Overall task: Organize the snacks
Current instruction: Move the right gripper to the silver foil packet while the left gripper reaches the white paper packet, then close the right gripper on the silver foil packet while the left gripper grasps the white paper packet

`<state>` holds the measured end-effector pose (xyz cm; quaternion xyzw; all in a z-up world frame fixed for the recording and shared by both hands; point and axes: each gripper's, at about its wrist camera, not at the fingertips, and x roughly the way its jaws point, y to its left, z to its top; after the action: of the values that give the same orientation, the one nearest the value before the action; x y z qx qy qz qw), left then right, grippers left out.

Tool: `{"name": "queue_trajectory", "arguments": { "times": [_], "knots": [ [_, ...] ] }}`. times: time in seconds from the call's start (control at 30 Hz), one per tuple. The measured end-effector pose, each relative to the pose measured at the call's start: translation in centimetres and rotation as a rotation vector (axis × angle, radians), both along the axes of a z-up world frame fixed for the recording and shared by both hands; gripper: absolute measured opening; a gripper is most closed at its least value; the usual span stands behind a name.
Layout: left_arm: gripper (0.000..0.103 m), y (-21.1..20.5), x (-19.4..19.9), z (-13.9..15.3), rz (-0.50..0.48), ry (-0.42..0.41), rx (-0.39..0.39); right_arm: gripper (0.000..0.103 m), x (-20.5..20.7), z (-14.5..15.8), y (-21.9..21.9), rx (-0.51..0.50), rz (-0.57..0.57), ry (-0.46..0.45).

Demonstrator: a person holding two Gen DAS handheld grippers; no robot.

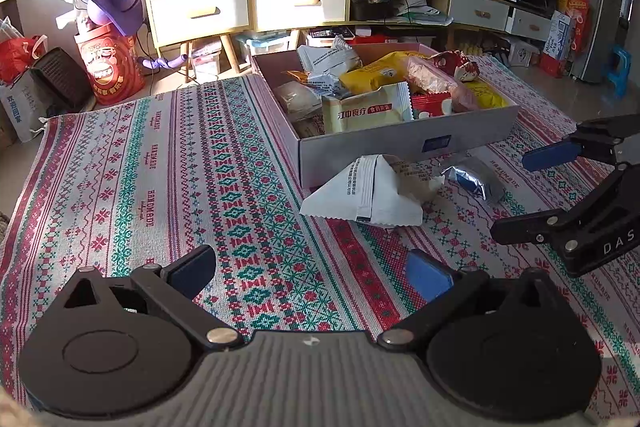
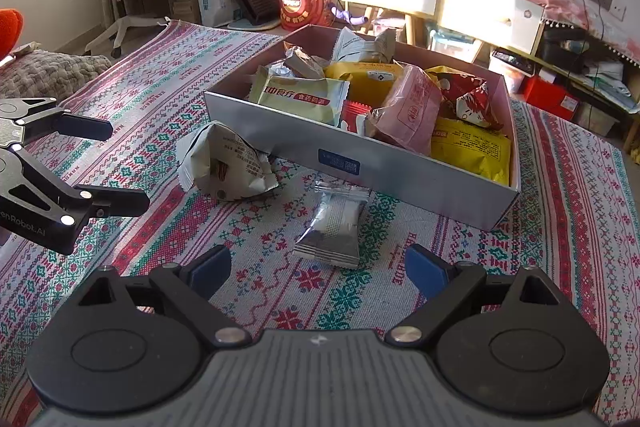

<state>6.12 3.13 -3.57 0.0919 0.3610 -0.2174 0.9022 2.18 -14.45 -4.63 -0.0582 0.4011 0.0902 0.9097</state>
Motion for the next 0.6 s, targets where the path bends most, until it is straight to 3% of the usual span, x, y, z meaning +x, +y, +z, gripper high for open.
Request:
{"name": "queue_trajectory", "arguments": {
  "times": [0.13, 0.33, 0.6],
  "knots": [
    [0.103, -0.7, 0.5, 0.4, -0.026, -0.008, -0.034, 0.090, 0.8, -0.5, -0.1, 0.011, -0.013, 0.009],
    [0.103, -2.4, 1.4, 0.1, -0.064, -0.005, -0.052, 0.074, 1.4, -1.3, -0.5, 0.015, -0.033, 0.010],
    [0.103, -3.4, 2.7, -0.6, -0.068, 0.021, -0.079, 0.037, 1.0, -0.9, -0.5, 0.025, -0.008, -0.009]
  ]
}}
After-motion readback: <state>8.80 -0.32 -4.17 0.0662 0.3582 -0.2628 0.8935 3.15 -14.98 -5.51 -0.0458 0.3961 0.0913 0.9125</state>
